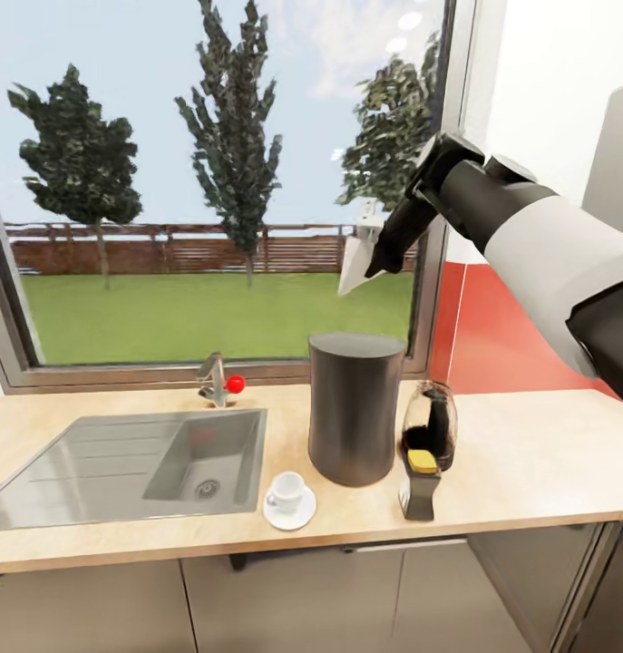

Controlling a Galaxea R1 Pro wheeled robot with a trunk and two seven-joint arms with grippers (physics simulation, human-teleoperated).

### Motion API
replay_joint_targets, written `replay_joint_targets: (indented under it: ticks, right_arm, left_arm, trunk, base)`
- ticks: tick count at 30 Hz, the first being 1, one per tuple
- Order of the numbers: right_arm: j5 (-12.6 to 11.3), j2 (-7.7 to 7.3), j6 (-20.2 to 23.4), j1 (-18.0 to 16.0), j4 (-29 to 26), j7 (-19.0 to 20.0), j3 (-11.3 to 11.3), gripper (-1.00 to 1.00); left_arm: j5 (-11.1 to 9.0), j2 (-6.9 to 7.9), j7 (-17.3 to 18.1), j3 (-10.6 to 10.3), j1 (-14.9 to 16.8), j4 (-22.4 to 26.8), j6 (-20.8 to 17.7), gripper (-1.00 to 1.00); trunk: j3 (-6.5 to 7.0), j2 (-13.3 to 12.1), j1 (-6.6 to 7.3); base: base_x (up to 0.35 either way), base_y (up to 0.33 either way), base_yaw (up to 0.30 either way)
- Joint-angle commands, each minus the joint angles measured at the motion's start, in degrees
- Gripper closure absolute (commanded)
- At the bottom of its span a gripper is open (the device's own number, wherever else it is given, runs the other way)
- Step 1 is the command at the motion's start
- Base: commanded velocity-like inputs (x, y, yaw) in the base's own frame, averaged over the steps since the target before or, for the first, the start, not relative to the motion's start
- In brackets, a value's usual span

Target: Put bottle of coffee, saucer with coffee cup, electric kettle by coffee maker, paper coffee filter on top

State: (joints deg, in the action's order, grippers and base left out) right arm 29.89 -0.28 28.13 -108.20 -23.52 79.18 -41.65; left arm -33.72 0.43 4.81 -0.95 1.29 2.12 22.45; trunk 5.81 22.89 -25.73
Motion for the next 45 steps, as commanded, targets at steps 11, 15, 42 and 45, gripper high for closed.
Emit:
replay_joint_targets:
  ticks: [11, 15, 42, 45]
  right_arm:
    - [0.09, 0.65, -2.46, 0.01, 4.12, 0.44, -2.31, 1.0]
    - [0.09, 0.68, -2.89, 0.01, 4.52, 0.44, -2.66, 1.0]
    - [0.31, 3.42, -10.82, 0.09, 15.27, 0.35, -3.75, 1.0]
    - [0.36, 3.49, -10.93, 0.09, 15.42, 0.31, -3.77, 1.0]
  left_arm:
    - [-0.72, 0.01, 0.46, -0.11, 0.03, -0.09, 0.22, -1.0]
    - [-0.74, 0.01, 0.46, -0.07, 0.03, -0.09, 0.24, -1.0]
    - [-0.96, 0.1, 0.46, 0.07, 0.03, -0.09, 0.22, -1.0]
    - [-0.98, 0.1, 0.46, 0.07, 0.03, -0.09, 0.21, -1.0]
  trunk:
    - [-0.02, 0.03, -0.05]
    - [-0.02, 0.03, -0.05]
    - [-0.02, 0.03, -0.05]
    - [-0.02, 0.03, -0.05]
  base:
    - [0.123, 0.0, 0.0]
    - [0.005, 0.0, 0.0]
    - [0.0, 0.0, 0.0]
    - [0.0, 0.0, 0.0]
